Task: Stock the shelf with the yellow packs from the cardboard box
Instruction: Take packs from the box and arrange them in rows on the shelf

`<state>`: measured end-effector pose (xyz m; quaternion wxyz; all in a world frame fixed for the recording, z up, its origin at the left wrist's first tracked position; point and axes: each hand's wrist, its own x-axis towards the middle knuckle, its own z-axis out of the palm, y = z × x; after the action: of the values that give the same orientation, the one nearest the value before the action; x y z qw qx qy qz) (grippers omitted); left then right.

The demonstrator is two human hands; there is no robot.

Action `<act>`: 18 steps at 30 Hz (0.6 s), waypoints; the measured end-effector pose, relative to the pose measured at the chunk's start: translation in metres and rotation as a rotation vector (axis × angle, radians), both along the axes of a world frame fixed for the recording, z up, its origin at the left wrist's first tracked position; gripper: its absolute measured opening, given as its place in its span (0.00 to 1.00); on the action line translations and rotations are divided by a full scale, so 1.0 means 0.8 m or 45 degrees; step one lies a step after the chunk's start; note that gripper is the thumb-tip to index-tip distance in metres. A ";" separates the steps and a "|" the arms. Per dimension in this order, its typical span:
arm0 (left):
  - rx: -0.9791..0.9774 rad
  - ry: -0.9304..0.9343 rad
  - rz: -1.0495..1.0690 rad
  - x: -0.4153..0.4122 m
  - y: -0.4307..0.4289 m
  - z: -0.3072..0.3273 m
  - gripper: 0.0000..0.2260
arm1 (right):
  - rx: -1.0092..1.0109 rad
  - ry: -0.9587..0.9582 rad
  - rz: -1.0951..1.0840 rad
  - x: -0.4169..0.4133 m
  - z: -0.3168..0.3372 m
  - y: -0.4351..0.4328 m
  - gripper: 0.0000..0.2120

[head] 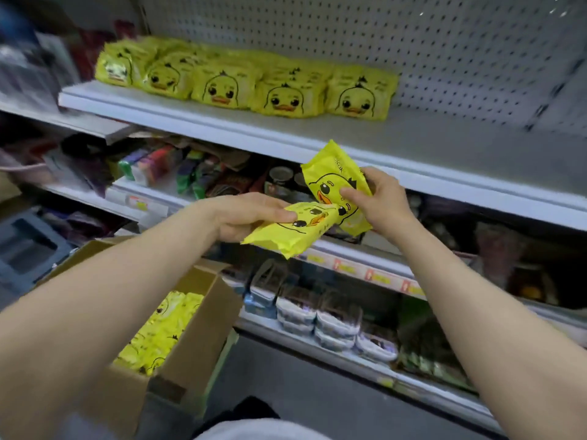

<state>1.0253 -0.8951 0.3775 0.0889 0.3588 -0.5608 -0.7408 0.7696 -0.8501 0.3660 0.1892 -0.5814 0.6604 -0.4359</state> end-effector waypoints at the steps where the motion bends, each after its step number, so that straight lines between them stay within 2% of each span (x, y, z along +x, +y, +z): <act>1: -0.018 -0.007 -0.066 -0.014 -0.004 0.014 0.33 | -0.041 -0.019 -0.031 -0.016 0.010 0.003 0.17; 4: -0.228 -0.164 -0.195 -0.056 -0.018 0.055 0.22 | -0.139 -0.081 -0.125 -0.060 0.037 0.019 0.20; 7: -0.520 -0.335 -0.174 -0.096 -0.030 0.093 0.17 | -0.208 -0.070 -0.192 -0.095 0.061 0.040 0.12; 10: -0.768 -0.441 -0.140 -0.134 -0.052 0.123 0.15 | -0.232 -0.016 -0.228 -0.131 0.081 0.055 0.09; 14: -1.014 -0.532 -0.153 -0.182 -0.096 0.141 0.17 | -0.239 0.022 -0.312 -0.174 0.099 0.055 0.11; 18: -1.189 -0.684 -0.196 -0.224 -0.150 0.142 0.35 | -0.214 0.039 -0.308 -0.199 0.110 0.036 0.09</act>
<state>0.8461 -1.0149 0.4909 0.0381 0.4157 -0.8579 -0.2997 0.6101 -0.8212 0.4536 0.0759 -0.5179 0.6897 -0.5003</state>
